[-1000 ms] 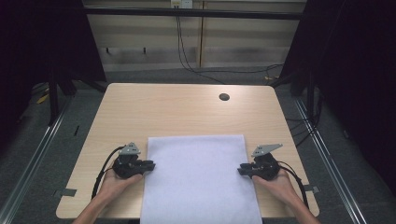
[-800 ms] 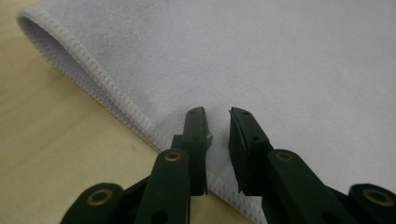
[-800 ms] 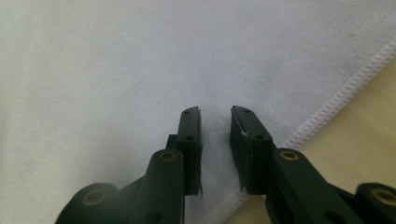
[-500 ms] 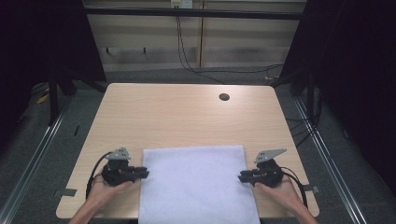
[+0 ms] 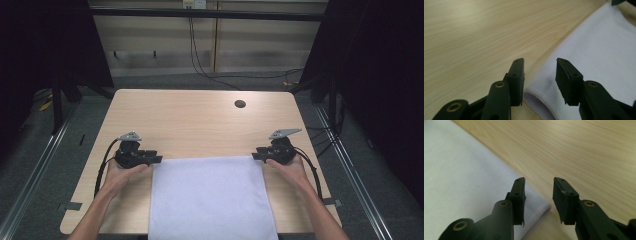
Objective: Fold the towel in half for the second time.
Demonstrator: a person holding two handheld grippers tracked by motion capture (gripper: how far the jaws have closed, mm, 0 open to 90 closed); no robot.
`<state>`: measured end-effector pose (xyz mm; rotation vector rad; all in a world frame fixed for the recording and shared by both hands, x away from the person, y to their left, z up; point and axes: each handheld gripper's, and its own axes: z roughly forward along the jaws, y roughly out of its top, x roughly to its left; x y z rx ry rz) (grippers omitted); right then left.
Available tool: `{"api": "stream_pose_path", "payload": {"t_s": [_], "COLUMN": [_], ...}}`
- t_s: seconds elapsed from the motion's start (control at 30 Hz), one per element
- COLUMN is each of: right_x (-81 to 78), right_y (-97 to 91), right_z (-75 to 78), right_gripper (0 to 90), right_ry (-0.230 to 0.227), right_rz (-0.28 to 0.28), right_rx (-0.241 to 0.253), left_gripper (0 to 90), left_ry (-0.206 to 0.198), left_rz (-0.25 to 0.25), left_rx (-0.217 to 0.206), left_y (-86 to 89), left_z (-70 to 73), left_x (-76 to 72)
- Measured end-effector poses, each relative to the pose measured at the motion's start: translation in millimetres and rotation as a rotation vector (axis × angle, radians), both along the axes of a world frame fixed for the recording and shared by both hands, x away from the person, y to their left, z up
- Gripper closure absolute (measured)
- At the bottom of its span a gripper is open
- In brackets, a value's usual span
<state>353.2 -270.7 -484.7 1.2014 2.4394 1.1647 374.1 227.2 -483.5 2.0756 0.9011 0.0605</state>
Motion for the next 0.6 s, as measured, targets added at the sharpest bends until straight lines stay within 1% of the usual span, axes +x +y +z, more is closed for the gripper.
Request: {"api": "stream_pose_path", "payload": {"t_s": [0.03,0.07,0.1,0.13,0.17,0.2,0.23,0.3,0.33,0.43,0.47,0.5,0.53,0.6], "right_x": [3.0,6.0,6.6,6.6,7.4,7.6,7.3,6.6,6.3,5.6,4.6,4.6,5.3,5.8], "right_y": [-2.1,-5.6,-6.0,-6.0,-6.8,-9.3,-10.4,-12.2,-12.9,-13.4,-10.2,-10.2,-8.9,-5.1], "right_z": [-2.9,-7.4,-8.5,-8.5,-9.9,-12.3,-13.5,-15.3,-15.4,-16.6,-19.1,-19.1,-19.7,-19.7], "right_gripper": [61.0,59.8,59.8,59.8,59.7,59.9,60.0,59.6,59.3,59.2,59.2,59.2,59.3,62.0], "right_ry": [0.009,0.019,0.029,0.029,0.033,0.049,0.057,0.070,0.076,0.076,0.077,0.077,0.075,0.072], "right_rz": [0.001,0.005,0.008,0.008,0.014,0.017,0.030,0.040,0.046,0.045,0.046,0.046,0.049,0.060], "right_rx": [0.013,0.032,0.034,0.034,0.030,0.044,0.047,0.046,0.036,0.045,0.030,0.030,0.037,0.032], "left_gripper": [53.8,48.1,48.3,48.3,48.3,48.1,48.1,47.6,46.7,50.8,54.2,58.5,58.5,70.6], "left_ry": [0.004,0.008,0.007,0.007,0.009,0.023,0.037,0.042,0.052,0.049,0.059,0.059,0.058,0.067], "left_rz": [-0.001,-0.005,-0.015,-0.015,-0.021,-0.029,-0.037,-0.039,-0.046,-0.045,-0.059,-0.059,-0.058,-0.085], "left_rx": [-0.001,-0.016,-0.014,-0.014,0.004,0.022,0.029,0.036,0.036,0.035,0.025,0.025,0.030,0.021], "left_y": [0.2,1.1,1.0,1.0,0.7,1.1,2.1,3.1,5.1,6.2,7.8,7.8,8.3,8.7], "left_z": [-1.1,-3.0,-4.2,-4.2,-6.3,-10.4,-12.9,-13.3,-15.7,-17.1,-17.6,-17.6,-17.6,-18.9], "left_x": [0.6,0.5,0.0,0.0,-0.6,-0.8,-0.4,-0.4,-1.3,-3.7,-4.5,-4.5,-5.5,-6.7]}}
